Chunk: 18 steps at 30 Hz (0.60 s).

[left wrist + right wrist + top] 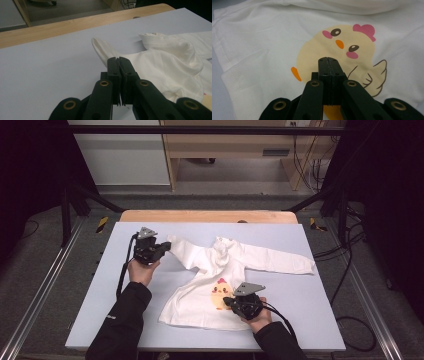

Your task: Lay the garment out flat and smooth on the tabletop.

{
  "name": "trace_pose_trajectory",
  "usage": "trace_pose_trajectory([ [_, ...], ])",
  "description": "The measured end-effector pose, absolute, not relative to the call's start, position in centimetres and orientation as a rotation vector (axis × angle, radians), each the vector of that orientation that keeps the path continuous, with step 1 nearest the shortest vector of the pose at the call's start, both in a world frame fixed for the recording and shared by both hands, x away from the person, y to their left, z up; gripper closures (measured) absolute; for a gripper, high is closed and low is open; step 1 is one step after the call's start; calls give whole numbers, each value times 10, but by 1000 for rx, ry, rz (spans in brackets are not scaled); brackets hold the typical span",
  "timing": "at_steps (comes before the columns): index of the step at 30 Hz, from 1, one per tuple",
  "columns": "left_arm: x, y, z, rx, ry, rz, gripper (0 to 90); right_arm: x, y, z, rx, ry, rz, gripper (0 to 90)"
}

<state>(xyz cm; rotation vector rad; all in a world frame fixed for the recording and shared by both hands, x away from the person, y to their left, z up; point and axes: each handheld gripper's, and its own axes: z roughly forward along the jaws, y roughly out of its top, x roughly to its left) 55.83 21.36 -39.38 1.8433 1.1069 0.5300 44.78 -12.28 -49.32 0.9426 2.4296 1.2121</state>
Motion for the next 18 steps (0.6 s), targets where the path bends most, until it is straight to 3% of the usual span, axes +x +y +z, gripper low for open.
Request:
trace_pose_trajectory([
  [18, 535, 277, -372, 1799, 1169, 622, 877, 448, -123, -493, 940, 2428, 1211, 900],
])
